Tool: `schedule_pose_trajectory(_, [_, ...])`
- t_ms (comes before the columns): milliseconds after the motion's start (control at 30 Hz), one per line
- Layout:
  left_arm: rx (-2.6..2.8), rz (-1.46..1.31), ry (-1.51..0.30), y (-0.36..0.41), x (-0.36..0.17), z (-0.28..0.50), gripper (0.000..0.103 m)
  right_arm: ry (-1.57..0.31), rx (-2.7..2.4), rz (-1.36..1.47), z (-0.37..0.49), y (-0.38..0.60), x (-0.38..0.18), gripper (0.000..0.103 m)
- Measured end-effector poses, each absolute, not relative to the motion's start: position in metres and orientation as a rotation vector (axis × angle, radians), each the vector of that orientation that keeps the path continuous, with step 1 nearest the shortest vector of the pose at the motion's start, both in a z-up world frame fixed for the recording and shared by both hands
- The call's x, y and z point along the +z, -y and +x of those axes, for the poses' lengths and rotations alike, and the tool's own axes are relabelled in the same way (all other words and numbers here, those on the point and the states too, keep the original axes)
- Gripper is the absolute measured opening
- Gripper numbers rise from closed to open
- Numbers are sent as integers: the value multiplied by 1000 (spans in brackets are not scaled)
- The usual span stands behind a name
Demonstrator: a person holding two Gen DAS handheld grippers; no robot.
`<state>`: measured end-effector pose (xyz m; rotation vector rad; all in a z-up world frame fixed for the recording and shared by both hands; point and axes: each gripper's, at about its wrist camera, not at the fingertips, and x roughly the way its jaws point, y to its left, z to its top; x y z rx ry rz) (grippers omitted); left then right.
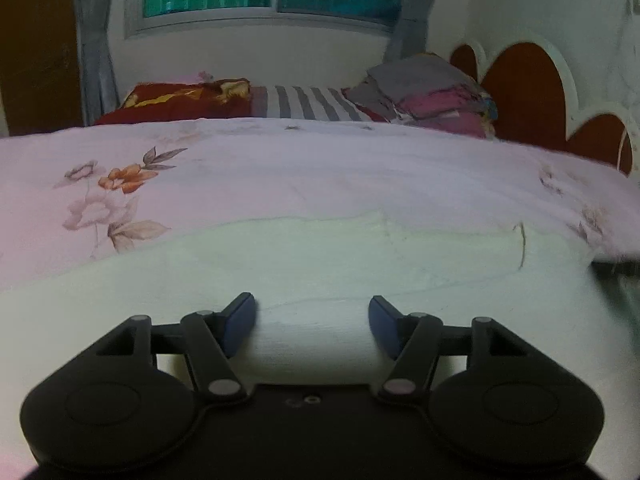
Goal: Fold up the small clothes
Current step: 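Lay the sleeve flat on the body and open the right gripper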
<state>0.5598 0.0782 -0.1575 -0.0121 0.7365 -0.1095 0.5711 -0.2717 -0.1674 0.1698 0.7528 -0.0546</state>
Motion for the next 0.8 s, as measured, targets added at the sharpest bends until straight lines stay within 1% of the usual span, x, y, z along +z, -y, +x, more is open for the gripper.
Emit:
schedule_pose_trajectory(100, [-107, 24, -737, -70, -153, 558, 62, -780, -111, 248, 592, 312, -165, 2])
schedule_pose_trajectory(200, [-134, 18, -690, -59, -142, 554, 62, -797, -97, 221, 594, 312, -161, 2])
schedule_pose_trajectory(300, [-150, 38, -735, -53, -148, 550, 63, -812, -111, 237, 586, 311, -163, 2])
schedule_pose_trajectory(367, [-157, 41, -746, -57, -156, 547, 63, -814, -106, 245, 565, 308, -162, 2])
schedule_pose_trajectory(467, [-150, 60, -730, -57, -144, 535, 63, -808, -100, 205, 537, 301, -161, 2])
schedule_pose_trajectory(533, [-181, 30, -696, -58, -137, 523, 70, -790, -88, 202, 516, 296, -151, 2])
schedule_pose_trajectory(567, [-187, 33, -706, -56, -138, 521, 74, -781, -81, 213, 506, 295, -147, 2])
schedule_pose_trajectory(633, [-175, 55, -769, -52, -148, 520, 69, -815, -79, 202, 497, 290, -152, 2])
schedule_pose_trajectory(733, [-175, 28, -739, -56, -143, 509, 70, -831, -105, 195, 490, 288, -153, 2])
schedule_pose_trajectory(800, [-179, 42, -752, -55, -145, 509, 73, -794, -98, 220, 482, 289, -143, 2])
